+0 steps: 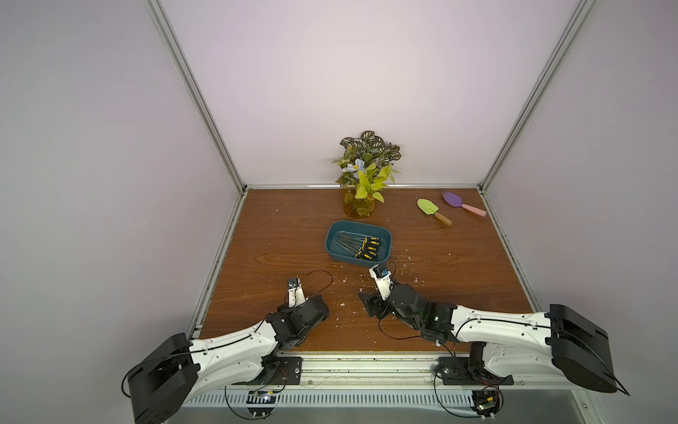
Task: Put the file tool into the storage box
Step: Pick up the file tool from the center of the board.
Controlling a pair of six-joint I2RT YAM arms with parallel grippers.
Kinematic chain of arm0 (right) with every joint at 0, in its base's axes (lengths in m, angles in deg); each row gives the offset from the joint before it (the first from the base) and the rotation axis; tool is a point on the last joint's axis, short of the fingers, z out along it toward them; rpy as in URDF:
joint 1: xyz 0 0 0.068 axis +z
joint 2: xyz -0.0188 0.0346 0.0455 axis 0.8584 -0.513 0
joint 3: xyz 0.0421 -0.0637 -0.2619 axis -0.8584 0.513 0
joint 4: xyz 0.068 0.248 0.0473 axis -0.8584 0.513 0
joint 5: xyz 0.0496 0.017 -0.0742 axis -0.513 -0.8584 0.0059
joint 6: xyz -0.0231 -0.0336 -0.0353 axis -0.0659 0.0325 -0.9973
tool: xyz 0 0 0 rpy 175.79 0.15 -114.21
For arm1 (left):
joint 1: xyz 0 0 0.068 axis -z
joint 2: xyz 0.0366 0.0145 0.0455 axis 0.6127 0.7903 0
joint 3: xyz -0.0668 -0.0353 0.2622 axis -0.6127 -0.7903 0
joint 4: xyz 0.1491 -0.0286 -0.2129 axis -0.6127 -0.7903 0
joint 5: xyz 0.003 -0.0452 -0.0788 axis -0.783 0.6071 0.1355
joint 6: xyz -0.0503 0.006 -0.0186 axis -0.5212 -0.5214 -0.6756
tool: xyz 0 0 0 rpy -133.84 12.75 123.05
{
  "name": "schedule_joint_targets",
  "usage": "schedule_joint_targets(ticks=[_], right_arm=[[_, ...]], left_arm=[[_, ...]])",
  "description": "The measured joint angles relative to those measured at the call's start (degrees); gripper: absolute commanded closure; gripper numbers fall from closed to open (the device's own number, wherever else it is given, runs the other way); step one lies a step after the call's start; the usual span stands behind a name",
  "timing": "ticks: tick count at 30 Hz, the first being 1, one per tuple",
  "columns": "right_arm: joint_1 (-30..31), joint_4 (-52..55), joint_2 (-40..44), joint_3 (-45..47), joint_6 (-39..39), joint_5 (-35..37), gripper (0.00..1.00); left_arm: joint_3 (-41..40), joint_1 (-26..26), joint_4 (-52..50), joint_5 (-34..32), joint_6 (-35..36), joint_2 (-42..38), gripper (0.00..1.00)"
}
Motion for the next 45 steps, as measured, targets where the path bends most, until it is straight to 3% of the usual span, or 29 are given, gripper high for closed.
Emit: schedule_joint_targets(ticks=[12, 25, 30, 36, 45], right_arm=[[0.0, 1.1, 0.7, 0.1, 0.2, 2.5, 0.19], [0.0, 3.8, -2.2, -1.5, -0.1, 4.5, 0.2], [0.9, 5.7, -0.6, -1.9, 3.0, 5.3, 0.21], [9.0, 5.1, -0.9, -2.0, 7.6, 7.6, 0.26], [21.4, 6.0, -22.7, -15.0, 11.5, 9.1, 0.33]], left_arm=[[0.9, 2.3, 0.9, -0.9, -3.0, 3.4, 0.0], [4.6, 2.7, 23.8, 7.6, 0.0, 15.2, 0.0], [6.3, 2.5, 21.7, 7.6, 0.3, 15.5, 0.0], [6.0, -7.1, 16.9, 8.6, 5.6, 7.7, 0.0], [1.7, -31.6, 16.1, 14.8, 14.9, -7.4, 0.0]])
